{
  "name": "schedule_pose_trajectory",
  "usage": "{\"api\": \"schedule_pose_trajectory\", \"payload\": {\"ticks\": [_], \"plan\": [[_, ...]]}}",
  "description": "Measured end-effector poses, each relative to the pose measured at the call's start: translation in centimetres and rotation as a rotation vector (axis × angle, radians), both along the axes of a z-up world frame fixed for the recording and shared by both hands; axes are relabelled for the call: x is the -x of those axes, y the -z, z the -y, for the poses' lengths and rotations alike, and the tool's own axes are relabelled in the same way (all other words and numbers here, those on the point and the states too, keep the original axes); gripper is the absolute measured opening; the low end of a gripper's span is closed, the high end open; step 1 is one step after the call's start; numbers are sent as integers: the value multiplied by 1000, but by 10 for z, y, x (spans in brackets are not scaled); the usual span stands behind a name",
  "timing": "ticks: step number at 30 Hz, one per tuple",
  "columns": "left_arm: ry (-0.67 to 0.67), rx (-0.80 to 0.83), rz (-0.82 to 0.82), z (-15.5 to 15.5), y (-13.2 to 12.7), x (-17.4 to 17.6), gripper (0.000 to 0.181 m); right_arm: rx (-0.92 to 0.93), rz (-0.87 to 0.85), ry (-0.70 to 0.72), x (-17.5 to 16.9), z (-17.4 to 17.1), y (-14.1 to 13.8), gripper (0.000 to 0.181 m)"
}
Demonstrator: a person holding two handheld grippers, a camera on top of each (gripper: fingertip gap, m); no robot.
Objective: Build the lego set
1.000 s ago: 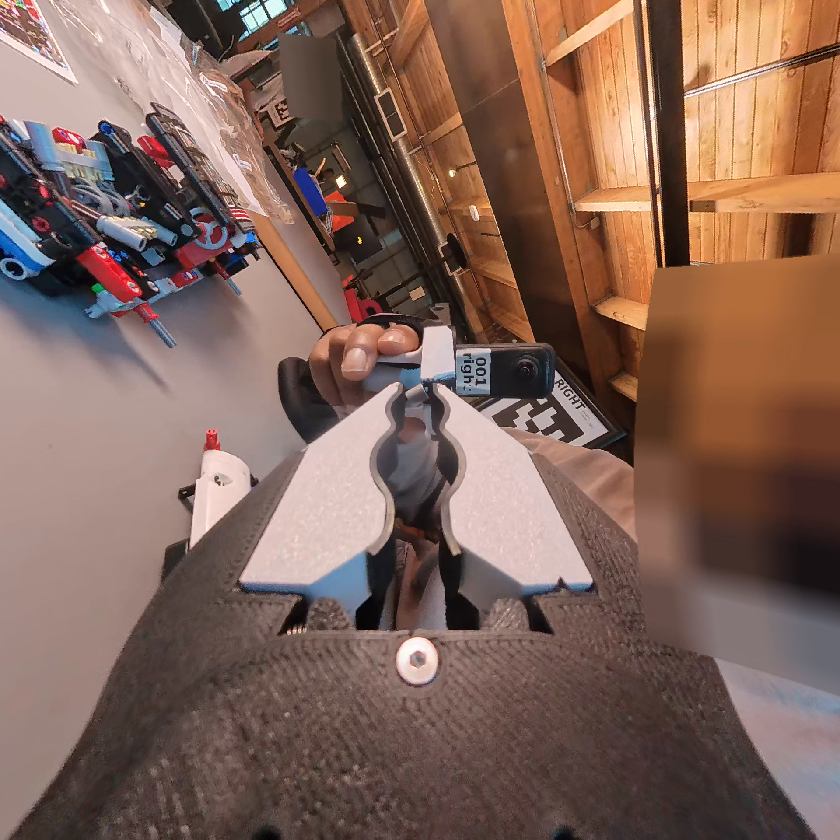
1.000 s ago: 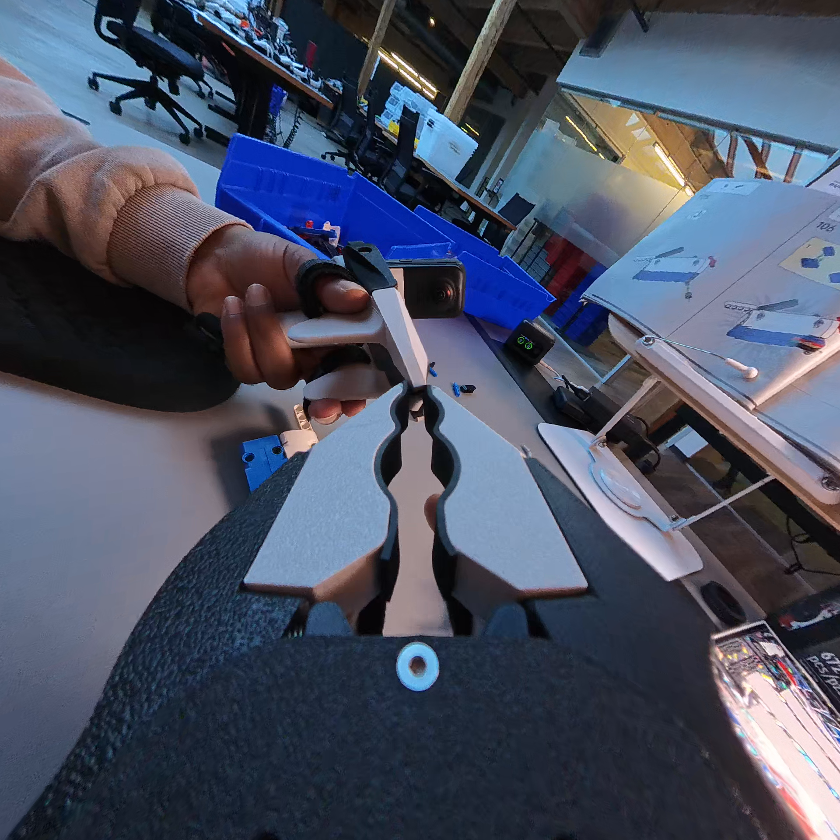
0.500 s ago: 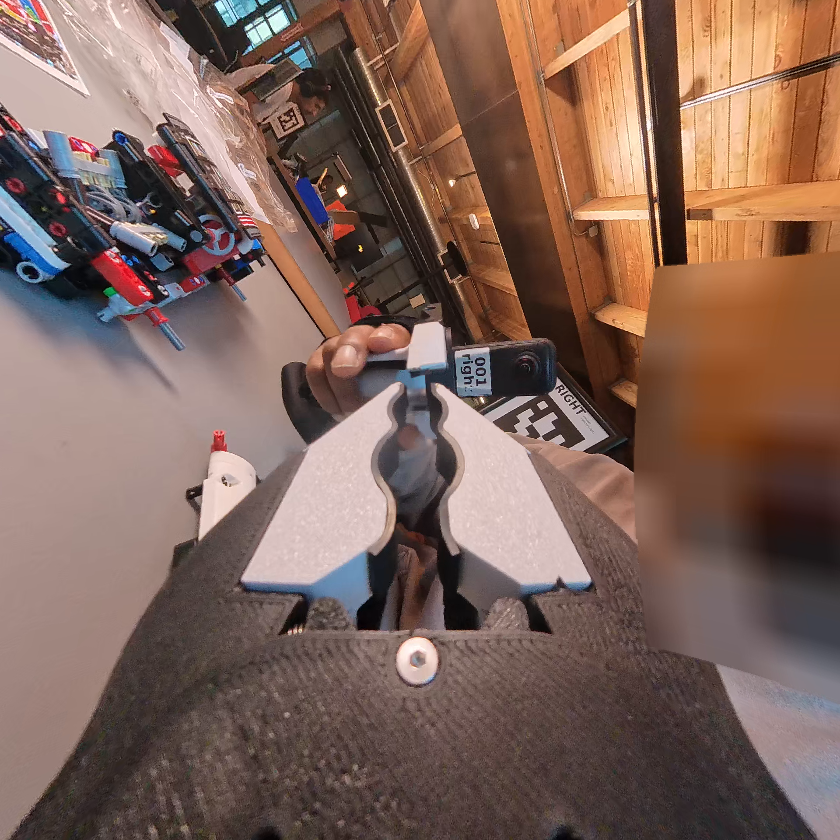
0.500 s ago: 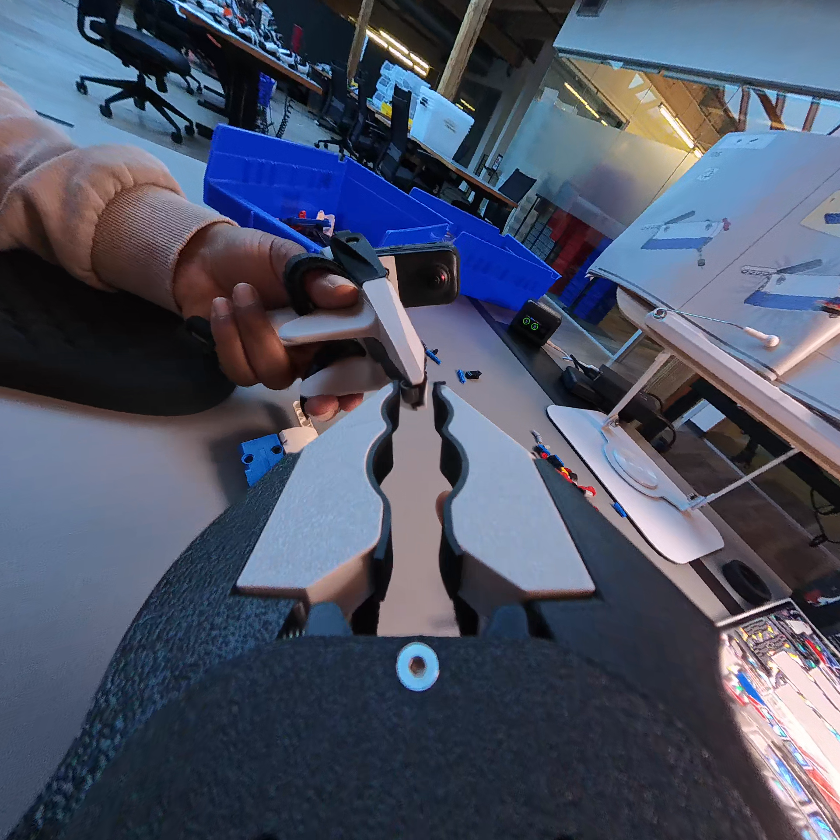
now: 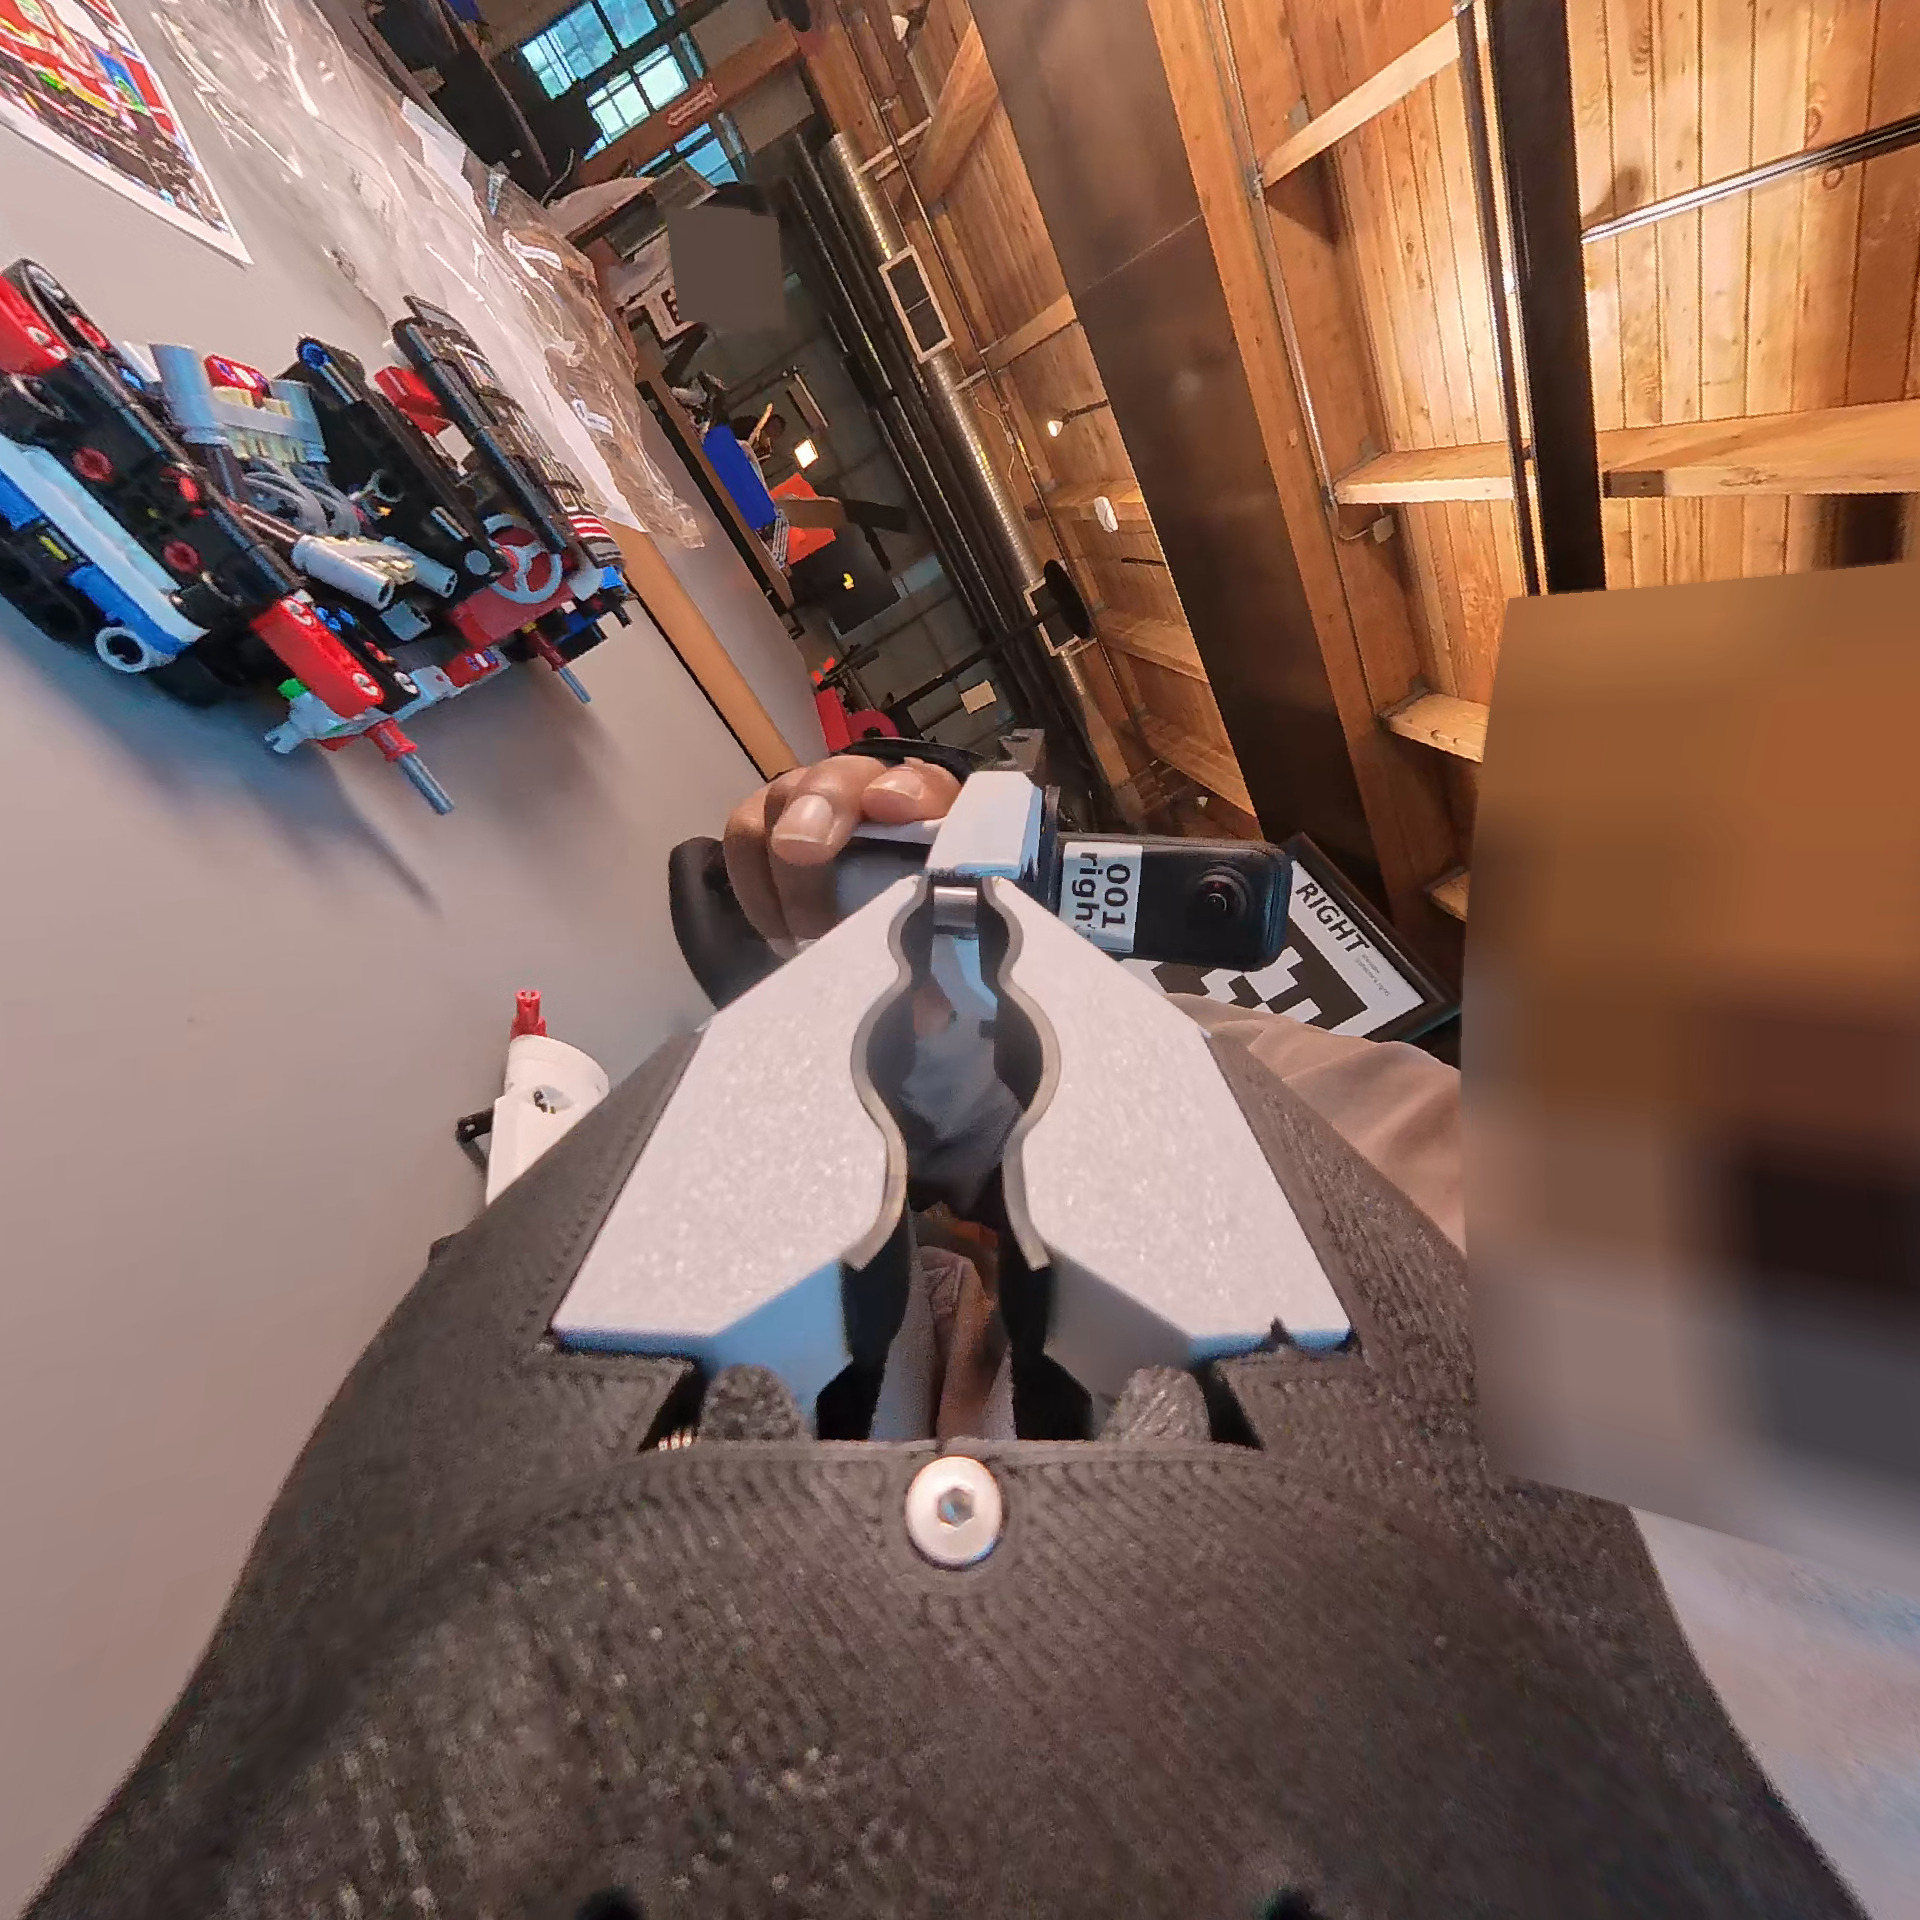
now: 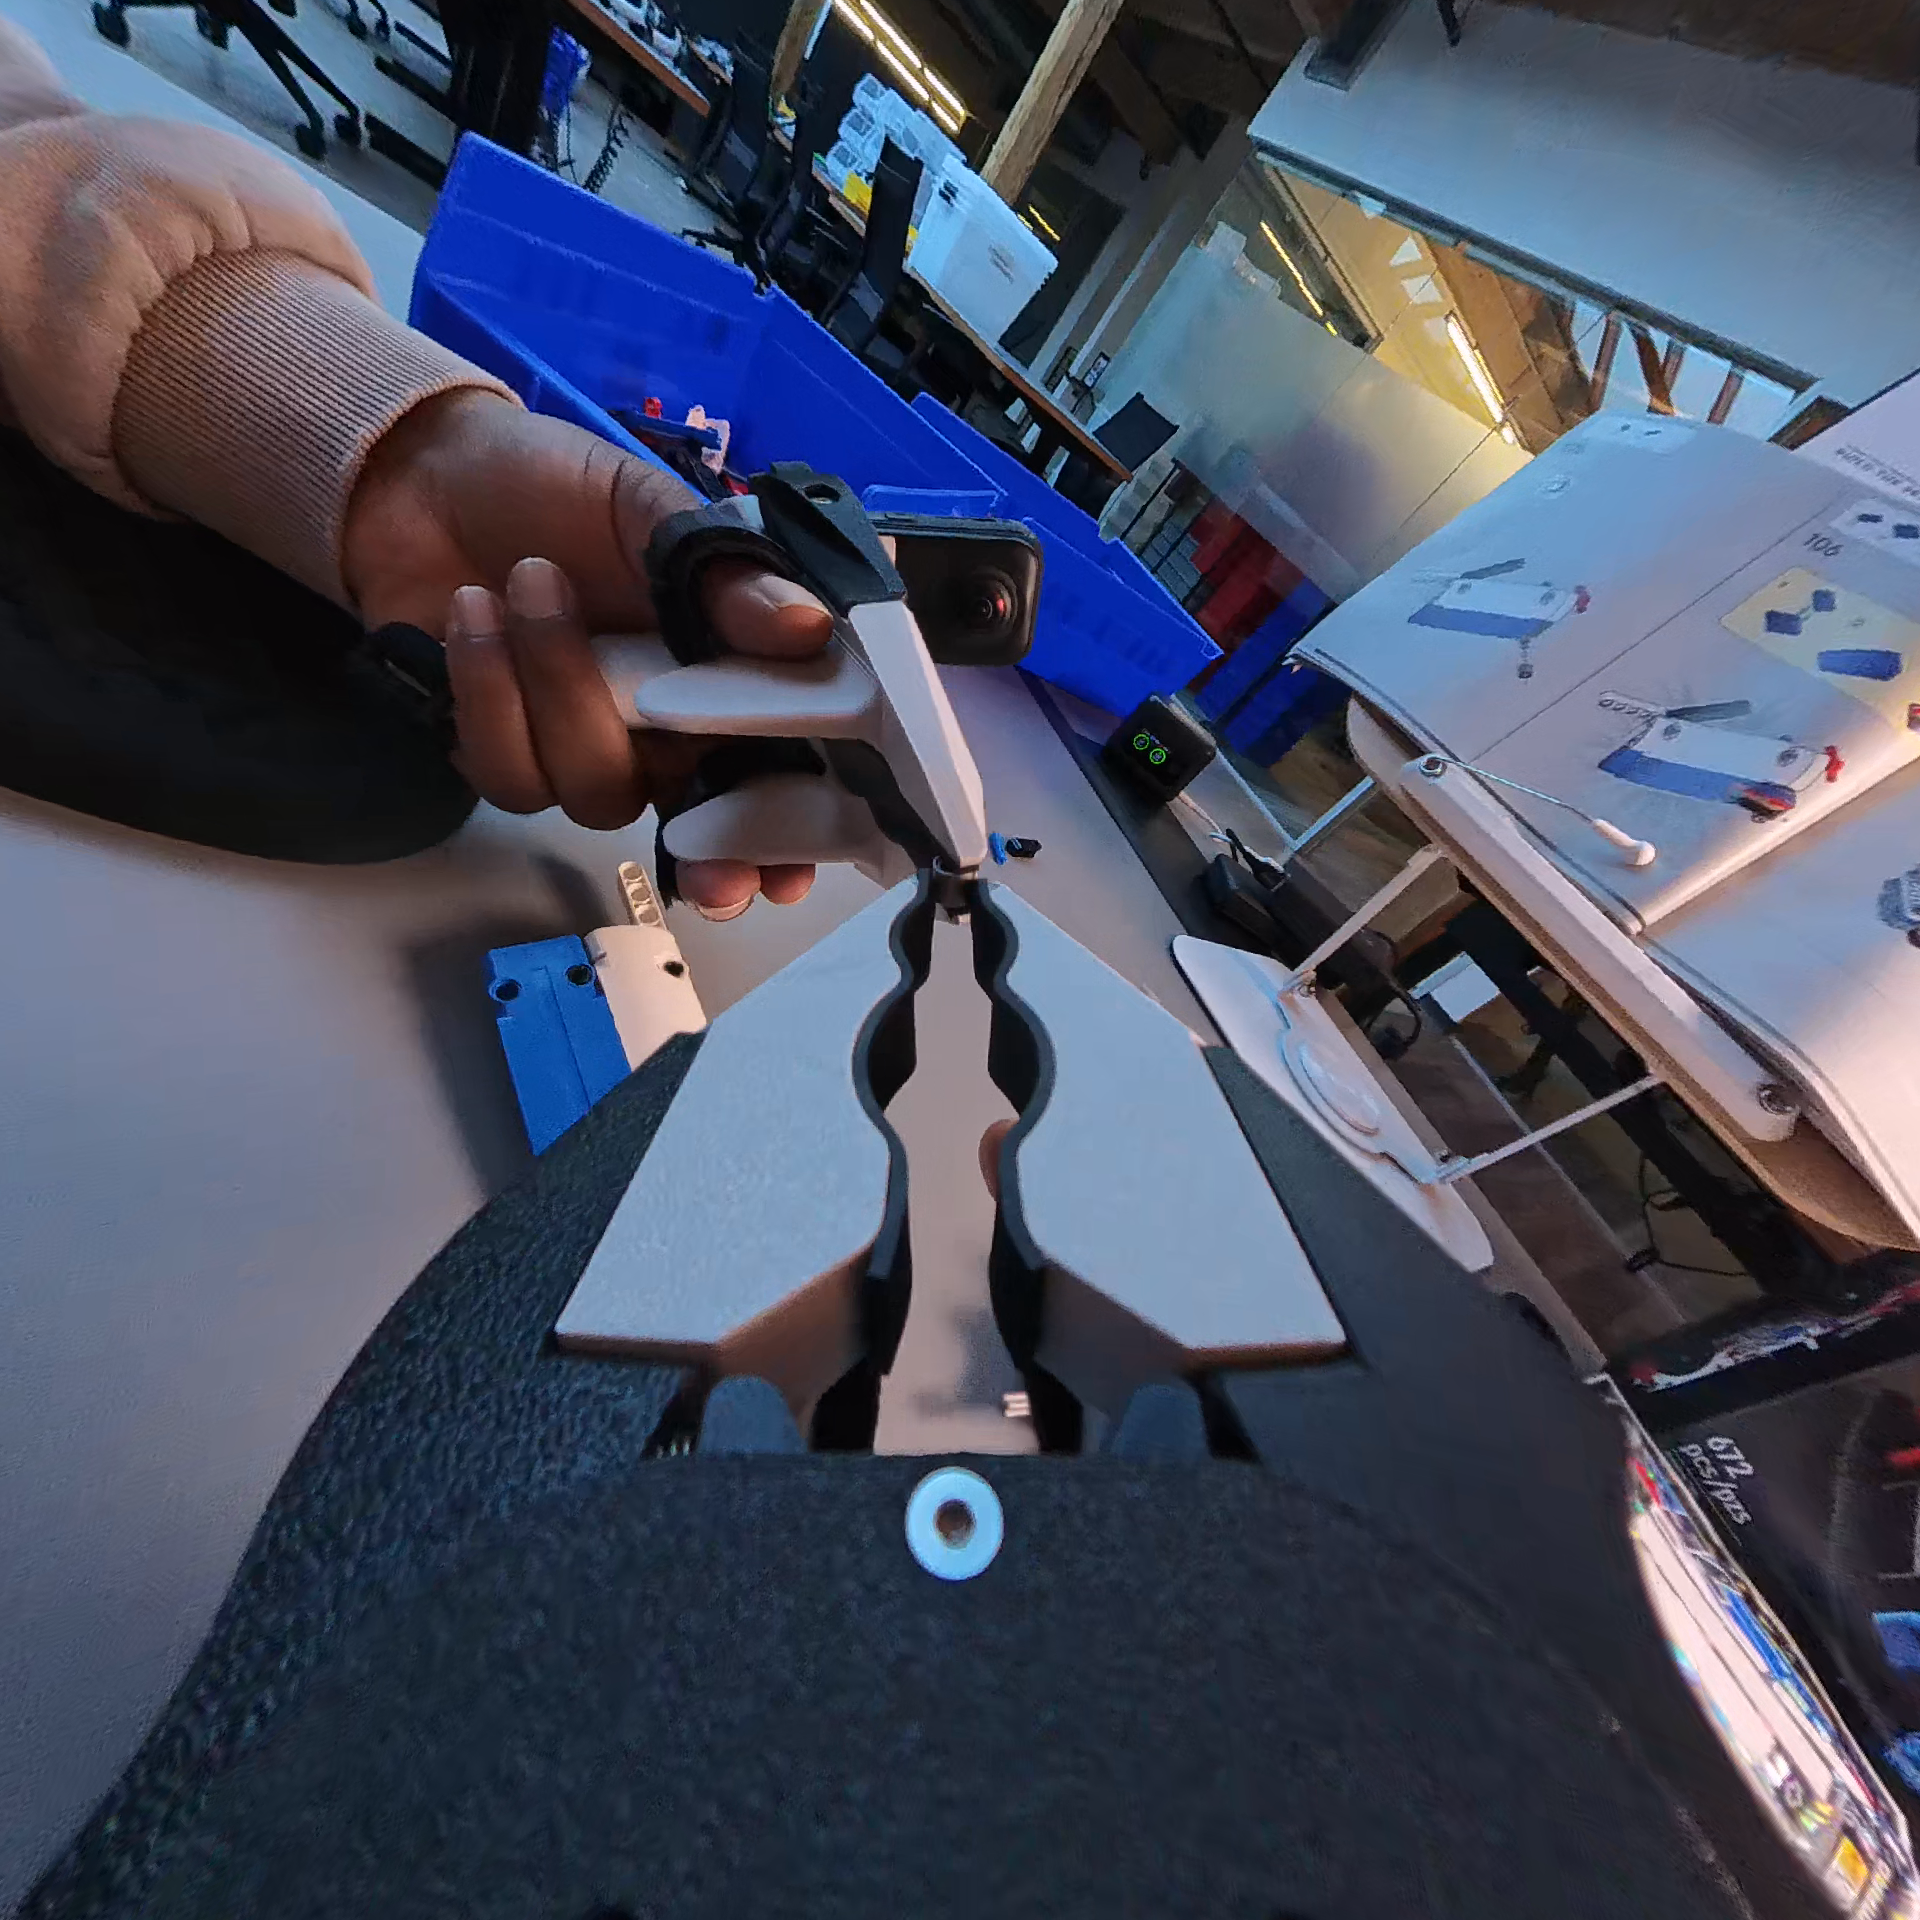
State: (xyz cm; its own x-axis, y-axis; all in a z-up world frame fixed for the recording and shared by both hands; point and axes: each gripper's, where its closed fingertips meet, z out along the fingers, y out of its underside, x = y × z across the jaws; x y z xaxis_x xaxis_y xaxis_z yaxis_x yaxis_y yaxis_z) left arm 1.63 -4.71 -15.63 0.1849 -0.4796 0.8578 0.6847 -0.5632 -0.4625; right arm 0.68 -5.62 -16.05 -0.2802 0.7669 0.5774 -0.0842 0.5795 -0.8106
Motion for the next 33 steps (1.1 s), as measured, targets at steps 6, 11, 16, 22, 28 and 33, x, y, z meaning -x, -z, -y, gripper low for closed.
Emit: {"api": "schedule_pose_trajectory", "payload": {"ticks": [6, 11, 16, 22, 28, 33], "plan": [[-32, -107, 24, 4, -20, 9, 15, 296, -8, -98, -7, -5, -20, 4], [18, -146, 50, 10, -27, 0, 19, 538, -41, -230, -18, 0, -43, 4], [65, -194, 82, 15, -38, -12, 14, 559, -22, -300, -20, 14, -44, 4], [87, -199, 90, 19, -38, -15, 8, 530, -22, -301, -19, 16, -41, 4], [49, -164, 20, 15, -27, -11, 3, 387, -12, -205, -14, 10, -29, 5], [0, -130, -140, 12, -14, -10, 0, 216, 15, -140, -13, 7, -15, 5]]}}
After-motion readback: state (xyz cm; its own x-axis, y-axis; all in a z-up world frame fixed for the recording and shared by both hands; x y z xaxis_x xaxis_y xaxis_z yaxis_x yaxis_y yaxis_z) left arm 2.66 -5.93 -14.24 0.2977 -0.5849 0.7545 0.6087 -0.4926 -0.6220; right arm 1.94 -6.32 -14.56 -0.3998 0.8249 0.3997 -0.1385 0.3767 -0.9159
